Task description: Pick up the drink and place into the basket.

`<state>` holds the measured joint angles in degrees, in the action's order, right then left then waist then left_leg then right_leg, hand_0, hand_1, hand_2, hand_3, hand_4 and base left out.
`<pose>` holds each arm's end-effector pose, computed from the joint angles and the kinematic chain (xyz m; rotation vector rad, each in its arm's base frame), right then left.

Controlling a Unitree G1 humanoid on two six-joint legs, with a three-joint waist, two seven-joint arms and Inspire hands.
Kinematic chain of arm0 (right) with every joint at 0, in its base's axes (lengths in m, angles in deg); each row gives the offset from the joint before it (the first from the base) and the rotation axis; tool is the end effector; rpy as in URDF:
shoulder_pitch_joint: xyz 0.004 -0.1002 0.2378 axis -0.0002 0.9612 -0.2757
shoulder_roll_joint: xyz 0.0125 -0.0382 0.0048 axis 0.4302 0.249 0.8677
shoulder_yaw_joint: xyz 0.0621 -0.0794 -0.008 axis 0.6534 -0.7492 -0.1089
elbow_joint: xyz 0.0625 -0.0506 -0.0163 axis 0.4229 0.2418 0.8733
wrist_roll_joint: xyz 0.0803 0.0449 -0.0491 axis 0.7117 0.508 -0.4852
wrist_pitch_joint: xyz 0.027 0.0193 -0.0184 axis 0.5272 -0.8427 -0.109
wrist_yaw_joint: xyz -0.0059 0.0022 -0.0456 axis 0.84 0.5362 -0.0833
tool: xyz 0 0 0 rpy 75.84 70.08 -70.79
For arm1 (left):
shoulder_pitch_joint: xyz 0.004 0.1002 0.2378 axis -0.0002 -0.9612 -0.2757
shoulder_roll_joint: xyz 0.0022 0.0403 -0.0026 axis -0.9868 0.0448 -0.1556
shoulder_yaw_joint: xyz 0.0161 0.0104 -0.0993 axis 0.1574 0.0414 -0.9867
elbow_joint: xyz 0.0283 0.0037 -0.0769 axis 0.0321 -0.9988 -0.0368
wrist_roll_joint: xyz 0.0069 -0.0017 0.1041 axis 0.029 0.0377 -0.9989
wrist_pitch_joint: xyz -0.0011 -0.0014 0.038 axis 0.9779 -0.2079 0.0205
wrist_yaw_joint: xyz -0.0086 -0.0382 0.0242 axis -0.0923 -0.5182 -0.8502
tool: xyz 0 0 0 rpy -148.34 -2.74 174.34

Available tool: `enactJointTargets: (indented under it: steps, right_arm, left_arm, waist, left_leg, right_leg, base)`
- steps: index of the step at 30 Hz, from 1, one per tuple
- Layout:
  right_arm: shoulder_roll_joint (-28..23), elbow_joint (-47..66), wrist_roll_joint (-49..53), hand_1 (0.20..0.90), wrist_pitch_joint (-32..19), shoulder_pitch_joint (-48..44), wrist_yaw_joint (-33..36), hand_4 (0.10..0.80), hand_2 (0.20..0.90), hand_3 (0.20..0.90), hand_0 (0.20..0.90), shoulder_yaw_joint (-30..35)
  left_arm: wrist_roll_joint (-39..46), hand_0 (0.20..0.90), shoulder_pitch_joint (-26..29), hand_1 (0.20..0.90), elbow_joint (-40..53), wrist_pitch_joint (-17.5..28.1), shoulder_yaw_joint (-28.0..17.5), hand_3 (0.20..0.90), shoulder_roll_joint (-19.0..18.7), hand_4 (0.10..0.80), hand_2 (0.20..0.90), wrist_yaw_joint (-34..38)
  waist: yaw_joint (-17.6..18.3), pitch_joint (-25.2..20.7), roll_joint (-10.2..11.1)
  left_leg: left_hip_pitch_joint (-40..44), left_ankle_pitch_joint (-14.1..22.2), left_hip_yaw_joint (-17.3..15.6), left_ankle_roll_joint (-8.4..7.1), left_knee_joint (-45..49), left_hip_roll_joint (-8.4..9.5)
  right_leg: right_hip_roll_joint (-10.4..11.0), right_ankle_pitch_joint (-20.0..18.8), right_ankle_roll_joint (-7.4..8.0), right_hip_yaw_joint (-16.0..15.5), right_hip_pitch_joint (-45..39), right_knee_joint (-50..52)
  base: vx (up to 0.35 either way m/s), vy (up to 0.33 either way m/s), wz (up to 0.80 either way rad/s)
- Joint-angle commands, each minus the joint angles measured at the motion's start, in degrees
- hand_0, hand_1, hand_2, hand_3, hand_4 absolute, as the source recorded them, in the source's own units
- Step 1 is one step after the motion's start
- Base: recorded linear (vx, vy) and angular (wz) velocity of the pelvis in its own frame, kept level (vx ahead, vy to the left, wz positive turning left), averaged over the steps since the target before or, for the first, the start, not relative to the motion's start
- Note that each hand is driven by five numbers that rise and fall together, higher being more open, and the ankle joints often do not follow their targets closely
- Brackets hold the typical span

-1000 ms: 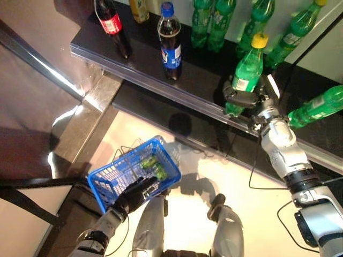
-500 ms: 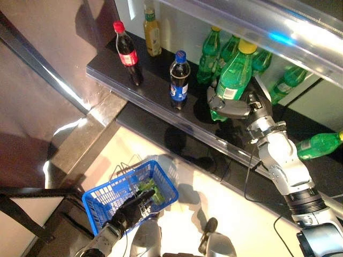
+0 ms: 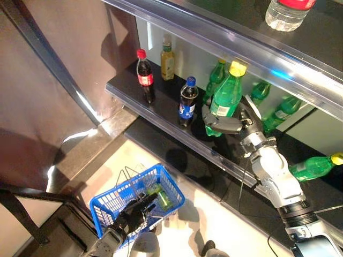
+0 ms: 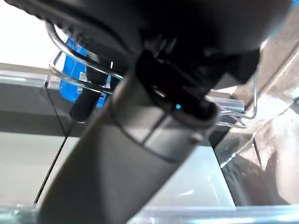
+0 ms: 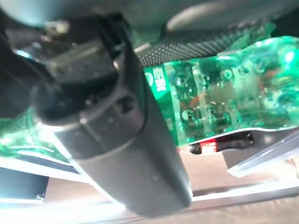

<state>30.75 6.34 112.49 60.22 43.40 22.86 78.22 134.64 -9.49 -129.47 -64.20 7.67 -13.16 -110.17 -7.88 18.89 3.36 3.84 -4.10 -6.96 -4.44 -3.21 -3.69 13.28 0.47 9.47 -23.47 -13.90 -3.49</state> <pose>0.2657 -0.1844 0.1349 -0.0681 -0.3335 0.3029 0.1365 0.2236 -0.0822 -0.8880 0.6432 -0.0228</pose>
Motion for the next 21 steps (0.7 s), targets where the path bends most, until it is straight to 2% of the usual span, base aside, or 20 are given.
enactJointTargets:
  steps: [1,13,21]
  right_arm:
    - [-0.17,5.78,0.98,0.300,-7.78,-1.86,-0.42,0.100,0.300,0.200,0.300,1.48]
    - [0.92,4.59,-0.14,0.300,-7.12,-4.23,2.06,0.100,0.300,0.200,0.300,-1.99]
    - [1.93,3.57,-0.73,0.300,-7.61,-4.92,4.08,0.100,0.300,0.200,0.300,-4.74]
  left_arm:
    - [4.90,0.300,1.72,0.300,6.61,3.82,1.00,0.200,1.01,0.100,0.300,-10.92]
    - [10.01,0.300,-0.71,0.300,22.53,5.97,1.10,0.200,1.17,0.100,0.300,-11.70]
    - [12.34,0.300,-0.83,0.300,34.16,6.19,2.57,0.200,-0.23,0.100,0.300,-10.10]
  waist:
    - [-1.75,-15.65,-2.06]
    - [-6.43,-15.23,-2.03]
    - [-9.49,-14.79,-1.99]
  left_leg:
    - [2.83,1.24,-1.64,-0.24,-1.79,-2.59]
    - [1.77,-0.44,1.39,-1.01,-1.79,-3.37]
    - [1.00,-1.54,4.32,-0.95,-1.78,-3.08]
  right_leg:
    - [-0.63,-3.57,-2.00,-0.15,4.89,2.32]
    - [-2.29,-1.80,-3.55,-3.59,3.13,2.96]
    - [-3.17,-0.40,-4.40,-5.64,2.36,4.56]
  base:
    - [-0.017,-0.029,0.10]
    - [-0.023,-0.017,0.22]
    - [-0.003,-0.001,0.21]
